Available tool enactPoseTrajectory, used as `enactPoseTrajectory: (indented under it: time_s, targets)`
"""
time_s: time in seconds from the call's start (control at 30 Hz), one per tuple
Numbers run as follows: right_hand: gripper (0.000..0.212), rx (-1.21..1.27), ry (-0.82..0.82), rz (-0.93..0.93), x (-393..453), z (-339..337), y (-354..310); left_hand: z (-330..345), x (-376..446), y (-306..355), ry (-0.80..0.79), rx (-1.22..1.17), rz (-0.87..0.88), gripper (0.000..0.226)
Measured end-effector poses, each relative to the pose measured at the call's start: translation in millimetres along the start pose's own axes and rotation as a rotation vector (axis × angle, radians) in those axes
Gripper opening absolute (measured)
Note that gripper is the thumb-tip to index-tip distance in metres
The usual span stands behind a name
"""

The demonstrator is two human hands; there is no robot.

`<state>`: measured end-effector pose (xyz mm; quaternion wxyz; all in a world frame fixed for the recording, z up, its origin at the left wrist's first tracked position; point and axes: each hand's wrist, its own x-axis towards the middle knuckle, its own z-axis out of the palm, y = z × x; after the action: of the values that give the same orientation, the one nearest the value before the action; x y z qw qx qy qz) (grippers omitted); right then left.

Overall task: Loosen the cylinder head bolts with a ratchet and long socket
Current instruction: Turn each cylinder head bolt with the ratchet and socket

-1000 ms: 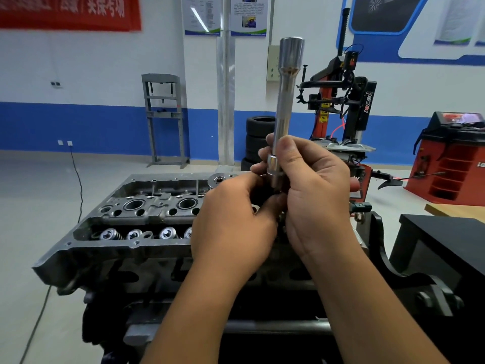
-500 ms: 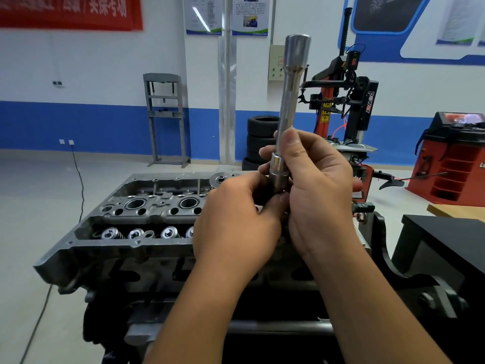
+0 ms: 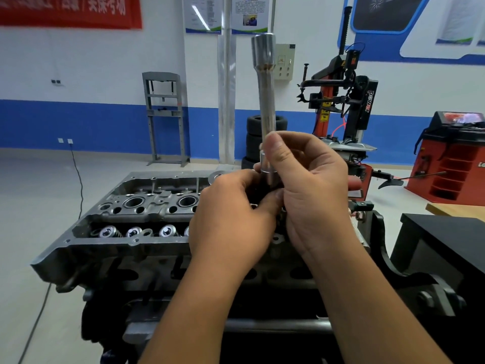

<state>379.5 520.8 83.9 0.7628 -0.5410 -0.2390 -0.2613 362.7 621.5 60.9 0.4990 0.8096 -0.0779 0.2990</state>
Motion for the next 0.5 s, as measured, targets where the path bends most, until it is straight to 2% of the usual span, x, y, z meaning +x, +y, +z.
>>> enactPoseTrajectory:
  time_s: [0.13, 0.33, 0.5]
  targets:
    - [0.008, 0.028, 0.033, 0.017, 0.6, -3.8, 0.5, 0.6, -1.1, -1.8, 0.029, 0.002, 0.018, 0.020]
    - [0.010, 0.059, -0.022, 0.023, 1.2, -1.8, 1.0, -1.9, 0.7, 3.2, -0.076, -0.051, 0.005, 0.031]
    - [0.017, 0.124, -0.043, 0.087, 1.3, 0.0, 0.4, 1.7, -1.3, 2.7, 0.028, 0.004, -0.020, 0.034]
